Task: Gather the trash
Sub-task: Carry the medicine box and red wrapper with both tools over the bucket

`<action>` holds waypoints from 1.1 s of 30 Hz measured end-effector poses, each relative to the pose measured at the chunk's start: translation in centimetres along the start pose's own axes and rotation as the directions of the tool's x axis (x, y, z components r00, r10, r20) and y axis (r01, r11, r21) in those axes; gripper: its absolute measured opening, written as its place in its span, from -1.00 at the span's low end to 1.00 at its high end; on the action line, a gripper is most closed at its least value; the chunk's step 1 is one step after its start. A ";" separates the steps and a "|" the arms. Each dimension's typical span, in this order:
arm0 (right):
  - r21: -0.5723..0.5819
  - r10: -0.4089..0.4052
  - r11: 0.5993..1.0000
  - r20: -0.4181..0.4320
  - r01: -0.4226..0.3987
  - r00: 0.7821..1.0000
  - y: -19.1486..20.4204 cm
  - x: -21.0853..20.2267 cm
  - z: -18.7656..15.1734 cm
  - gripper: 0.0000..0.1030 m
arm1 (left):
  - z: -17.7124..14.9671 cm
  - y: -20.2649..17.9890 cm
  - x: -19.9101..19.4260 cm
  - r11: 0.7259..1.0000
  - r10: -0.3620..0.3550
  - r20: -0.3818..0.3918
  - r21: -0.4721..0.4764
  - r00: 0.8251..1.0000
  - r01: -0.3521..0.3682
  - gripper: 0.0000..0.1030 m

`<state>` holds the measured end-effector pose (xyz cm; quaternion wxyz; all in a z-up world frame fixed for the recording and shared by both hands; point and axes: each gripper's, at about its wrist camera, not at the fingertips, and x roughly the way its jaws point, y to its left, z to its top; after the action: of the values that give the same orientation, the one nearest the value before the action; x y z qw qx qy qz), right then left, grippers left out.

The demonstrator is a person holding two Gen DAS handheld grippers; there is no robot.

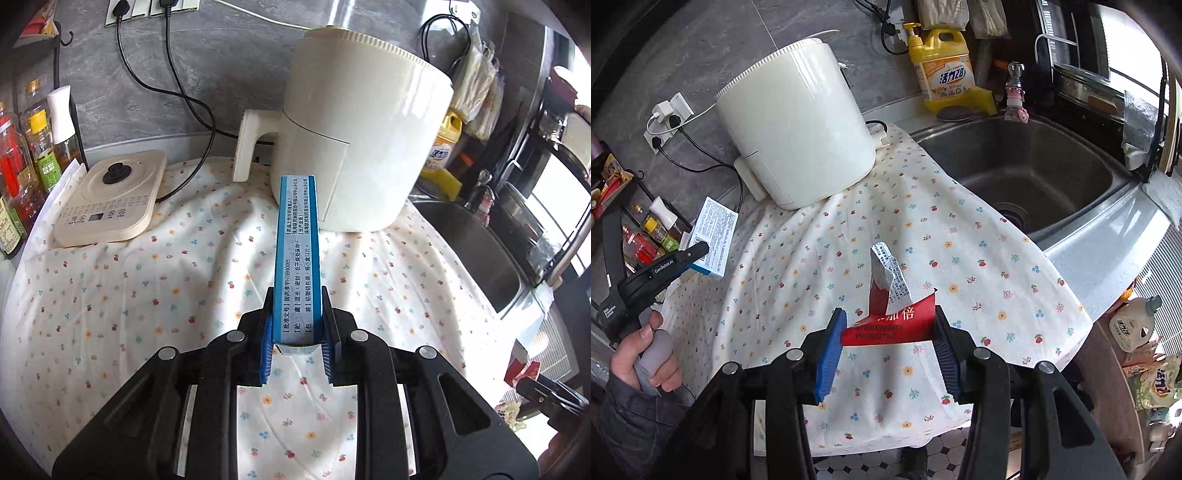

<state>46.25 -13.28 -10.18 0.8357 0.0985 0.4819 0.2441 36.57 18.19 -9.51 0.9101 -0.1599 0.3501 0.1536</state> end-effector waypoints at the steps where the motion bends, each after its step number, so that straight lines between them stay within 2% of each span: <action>1: 0.008 -0.003 1.000 0.003 0.003 1.000 -0.6 -0.7 -0.5 -0.11 | -0.7 -1.0 -0.4 1.000 -0.014 -0.007 0.014 1.000 0.014 -0.59; 7: 0.090 -0.038 0.995 0.019 0.036 0.999 -5.7 -4.9 -3.8 -0.10 | -4.8 -7.2 -2.4 0.990 -0.096 -0.060 0.096 0.994 0.102 -0.59; 13: 0.176 -0.091 0.981 0.024 0.086 0.996 -11.2 -8.9 -7.7 -0.10 | -9.0 -13.2 -3.5 0.966 -0.173 -0.137 0.169 0.975 0.195 -0.59; 23: 0.286 -0.158 0.946 -0.014 0.156 0.987 -17.9 -13.7 -15.2 -0.10 | -16.0 -21.7 -5.7 0.895 -0.288 -0.256 0.271 0.923 0.354 -0.59; 28: 0.305 -0.163 0.937 -0.051 0.170 0.985 -19.7 -14.9 -18.5 -0.10 | -19.6 -24.0 -6.1 0.868 -0.302 -0.323 0.297 0.897 0.399 -0.59; 33: 0.317 -0.151 0.932 -0.105 0.177 0.983 -20.8 -15.0 -21.7 -0.10 | -23.4 -25.4 -6.2 0.857 -0.293 -0.382 0.302 0.877 0.417 -0.59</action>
<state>27.97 -40.31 -18.35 0.8057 0.1847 0.5549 0.0942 28.36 -15.03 -17.03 0.8663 -0.0686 0.4808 -0.1172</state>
